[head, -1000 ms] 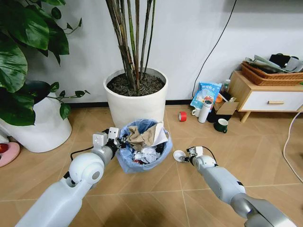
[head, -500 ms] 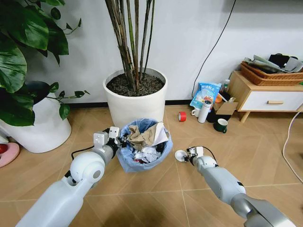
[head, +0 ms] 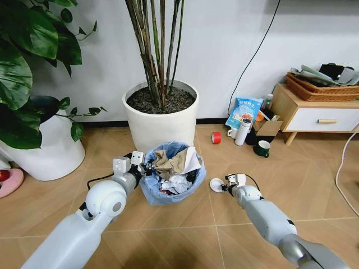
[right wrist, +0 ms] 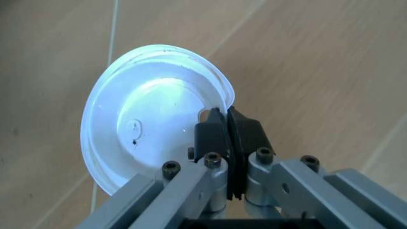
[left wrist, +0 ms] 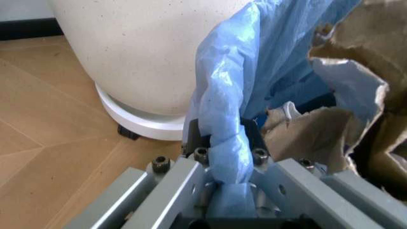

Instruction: Pick up the trash bin and place the garbage on the floor into it.

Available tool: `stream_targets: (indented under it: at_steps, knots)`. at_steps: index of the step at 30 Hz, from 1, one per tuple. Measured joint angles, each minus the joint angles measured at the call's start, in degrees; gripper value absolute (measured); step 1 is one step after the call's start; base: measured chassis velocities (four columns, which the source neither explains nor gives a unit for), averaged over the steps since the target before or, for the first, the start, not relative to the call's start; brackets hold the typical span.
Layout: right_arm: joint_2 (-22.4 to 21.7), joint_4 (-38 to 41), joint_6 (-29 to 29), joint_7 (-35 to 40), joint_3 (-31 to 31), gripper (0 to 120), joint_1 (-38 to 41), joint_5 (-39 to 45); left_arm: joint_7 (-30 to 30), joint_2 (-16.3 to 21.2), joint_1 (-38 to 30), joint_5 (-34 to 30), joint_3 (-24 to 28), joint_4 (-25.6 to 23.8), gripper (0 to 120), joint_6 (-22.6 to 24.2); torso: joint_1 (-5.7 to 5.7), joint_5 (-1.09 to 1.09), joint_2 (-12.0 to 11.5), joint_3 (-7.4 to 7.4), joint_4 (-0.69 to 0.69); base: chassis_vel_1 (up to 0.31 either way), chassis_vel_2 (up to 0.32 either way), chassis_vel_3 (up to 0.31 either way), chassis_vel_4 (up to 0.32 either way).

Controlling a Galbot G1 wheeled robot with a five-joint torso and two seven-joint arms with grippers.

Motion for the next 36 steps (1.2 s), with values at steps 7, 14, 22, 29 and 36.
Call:
stream_targets:
  at_steps: [7, 14, 22, 29, 36]
  knots:
    - [-6.9, 14.1, 0.2, 1.5, 3.1, 0, -4.6, 1.6, 0.0, -0.2, 0.3, 0.1, 0.5, 0.1, 0, 0.0, 0.00, -0.04, 0.0, -0.01, 0.00, 0.000, 0.000, 0.000, 0.000]
    - [-15.1, 33.4, 2.0, 1.7, 8.9, 0, -10.7, 1.4, 0.0, -0.4, 0.4, 0.1, 0.9, 0.9, 0, 0.0, -0.01, -0.01, 0.0, -0.02, 0.00, 0.000, 0.000, 0.000, 0.000]
    - [-18.3, 53.6, 0.2, 3.1, 14.1, 0, -13.5, 7.1, 0.1, -0.9, -0.3, -0.2, 0.8, 2.5, 0, -0.4, -0.01, -0.04, 0.0, -0.02, 0.00, 0.000, 0.000, 0.000, 0.000]
    - [-19.7, 65.3, -1.6, 3.5, 10.6, 0, -12.8, 10.8, 0.1, -1.7, -3.3, -1.1, 3.1, 4.9, 0, -0.2, -0.01, -0.04, 0.0, -0.02, 0.01, 0.000, 0.000, 0.000, 0.000]
    - [-19.9, 71.0, -3.5, 2.6, 4.1, 0, -11.2, 12.2, 0.1, -2.2, -6.6, -2.0, 5.6, 6.9, 0, -0.1, -0.01, -0.02, 0.0, -0.01, 0.00, 0.000, 0.000, 0.000, 0.000]
